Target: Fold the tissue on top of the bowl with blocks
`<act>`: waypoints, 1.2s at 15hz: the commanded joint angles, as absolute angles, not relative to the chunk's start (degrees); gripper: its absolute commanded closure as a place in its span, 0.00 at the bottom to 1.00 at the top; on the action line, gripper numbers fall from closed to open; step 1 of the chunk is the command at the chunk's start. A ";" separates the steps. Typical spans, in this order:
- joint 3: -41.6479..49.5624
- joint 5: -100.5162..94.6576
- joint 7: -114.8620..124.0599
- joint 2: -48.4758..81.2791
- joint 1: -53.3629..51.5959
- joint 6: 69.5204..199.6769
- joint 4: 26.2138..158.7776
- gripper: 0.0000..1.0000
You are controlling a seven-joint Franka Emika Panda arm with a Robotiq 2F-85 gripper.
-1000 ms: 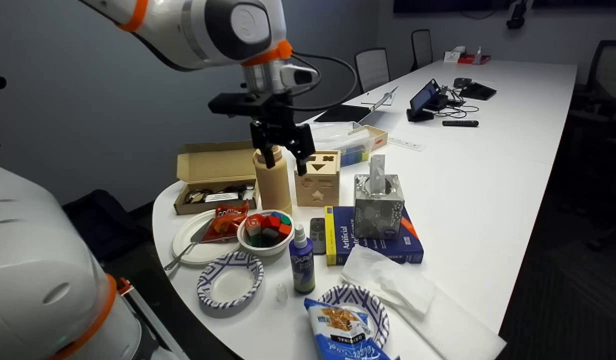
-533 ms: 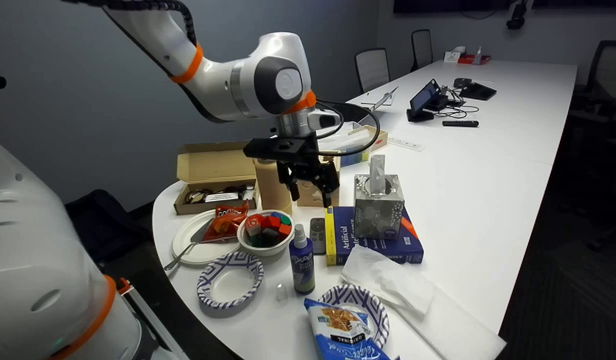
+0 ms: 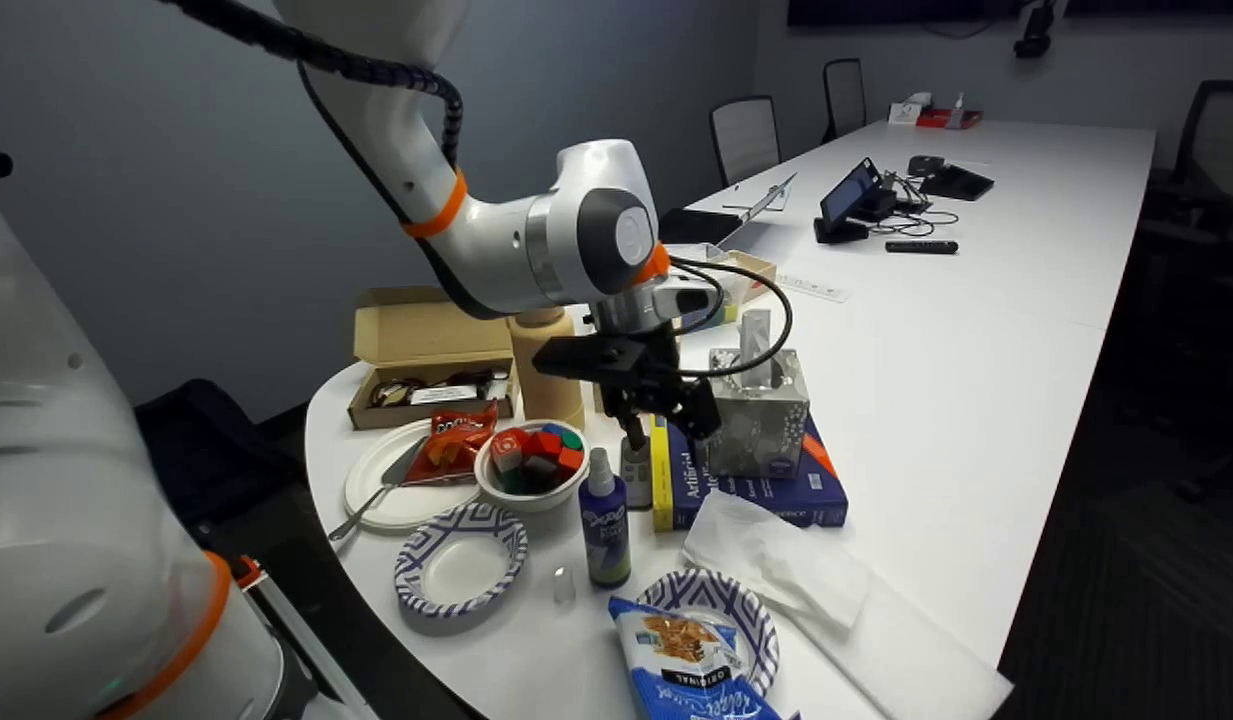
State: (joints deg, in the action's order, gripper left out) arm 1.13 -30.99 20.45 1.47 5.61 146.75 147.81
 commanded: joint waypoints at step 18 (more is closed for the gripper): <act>12.04 -34.38 24.64 18.66 1.06 150.73 139.18 0.14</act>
